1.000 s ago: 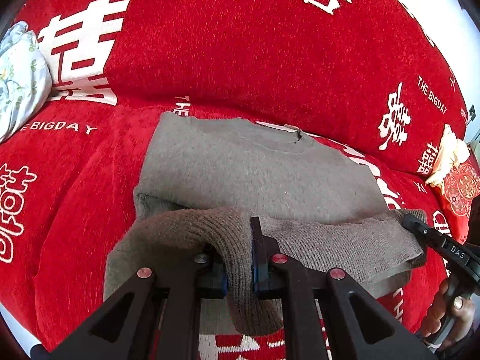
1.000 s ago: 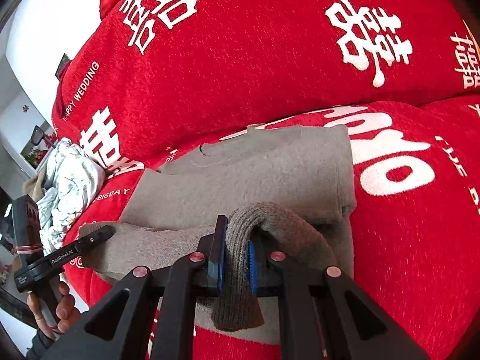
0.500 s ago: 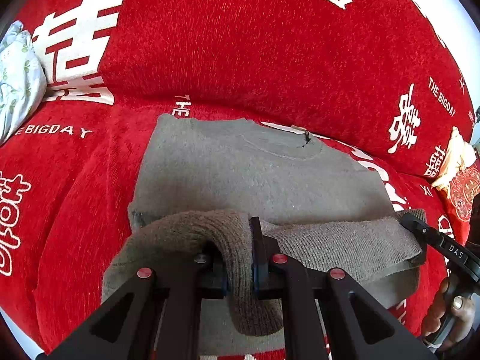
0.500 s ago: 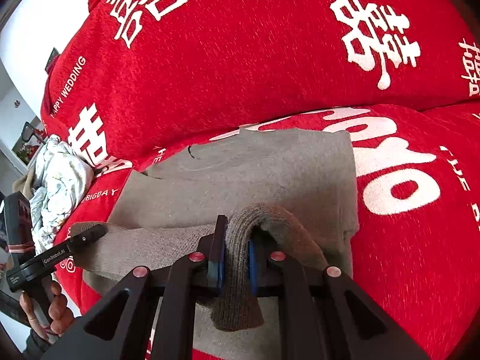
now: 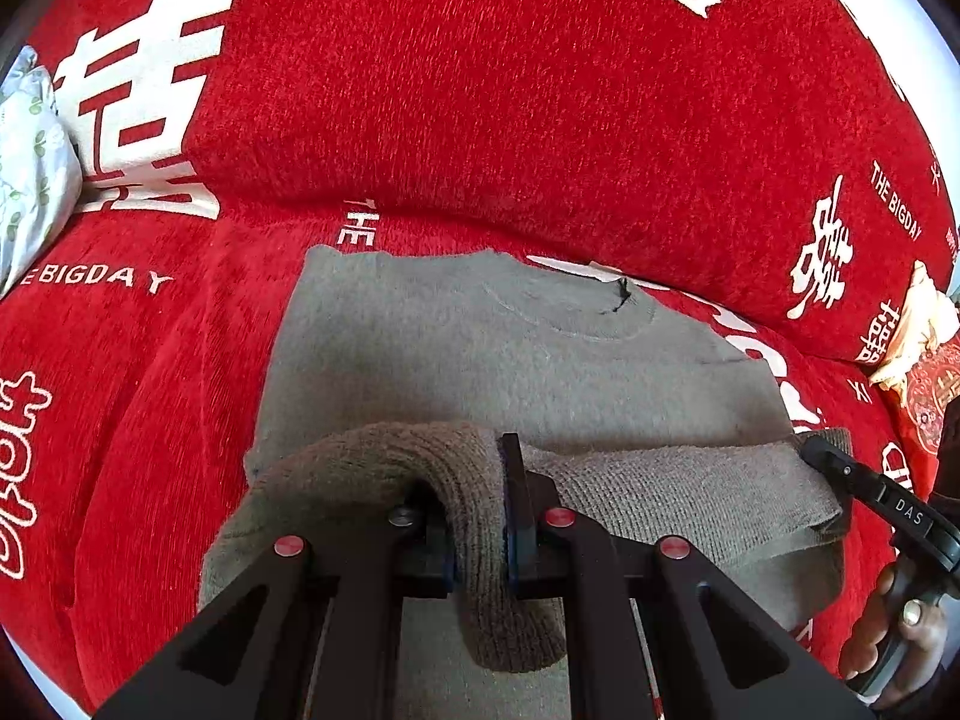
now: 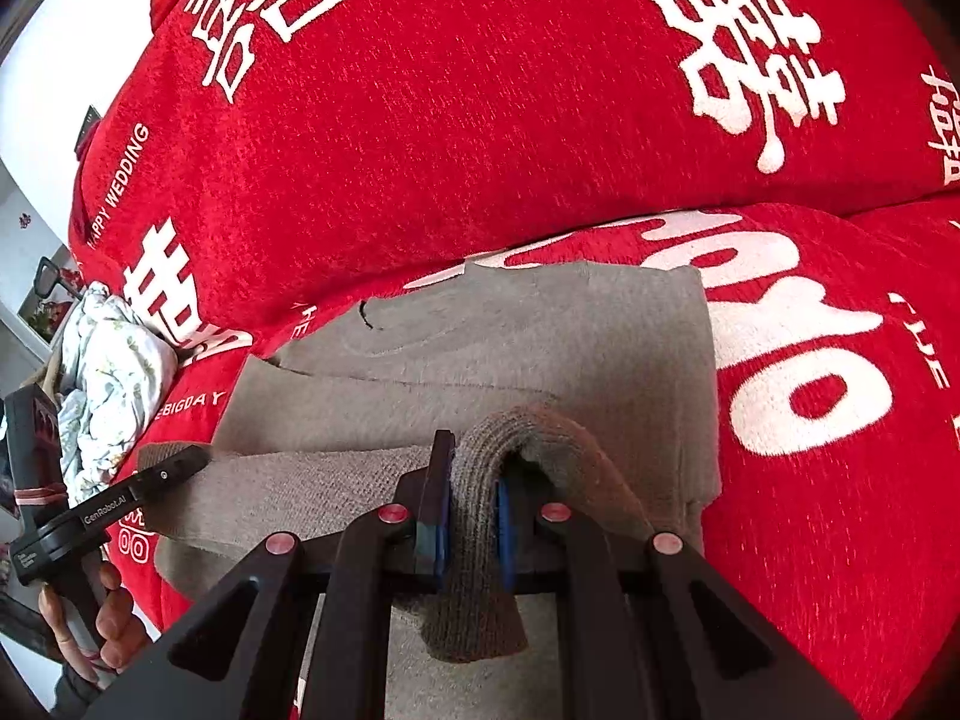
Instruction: Fold small clothes
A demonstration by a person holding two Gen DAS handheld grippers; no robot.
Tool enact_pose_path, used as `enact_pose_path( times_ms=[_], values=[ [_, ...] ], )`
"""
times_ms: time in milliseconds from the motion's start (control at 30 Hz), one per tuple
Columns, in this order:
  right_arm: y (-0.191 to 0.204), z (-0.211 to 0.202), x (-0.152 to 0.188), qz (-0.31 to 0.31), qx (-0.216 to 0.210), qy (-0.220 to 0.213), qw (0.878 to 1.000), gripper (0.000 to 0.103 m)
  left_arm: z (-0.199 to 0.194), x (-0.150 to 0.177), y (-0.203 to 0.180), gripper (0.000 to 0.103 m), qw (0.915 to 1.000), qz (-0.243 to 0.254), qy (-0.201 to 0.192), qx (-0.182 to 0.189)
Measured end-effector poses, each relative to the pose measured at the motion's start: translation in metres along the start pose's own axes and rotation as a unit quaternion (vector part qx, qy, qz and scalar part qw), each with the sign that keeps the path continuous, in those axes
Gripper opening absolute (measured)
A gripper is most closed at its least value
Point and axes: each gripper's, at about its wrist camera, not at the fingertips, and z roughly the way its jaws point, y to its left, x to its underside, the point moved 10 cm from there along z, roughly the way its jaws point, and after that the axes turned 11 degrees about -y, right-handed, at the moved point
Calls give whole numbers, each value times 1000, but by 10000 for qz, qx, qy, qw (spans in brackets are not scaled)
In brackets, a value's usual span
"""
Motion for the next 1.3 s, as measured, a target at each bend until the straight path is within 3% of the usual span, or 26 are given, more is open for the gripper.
enact_pose_path(
  times_ms=[1300],
  values=[
    [-17,54,-39,63,54,149,9999,13,52,-36,-4,12,9996,213,143,-95]
  ],
)
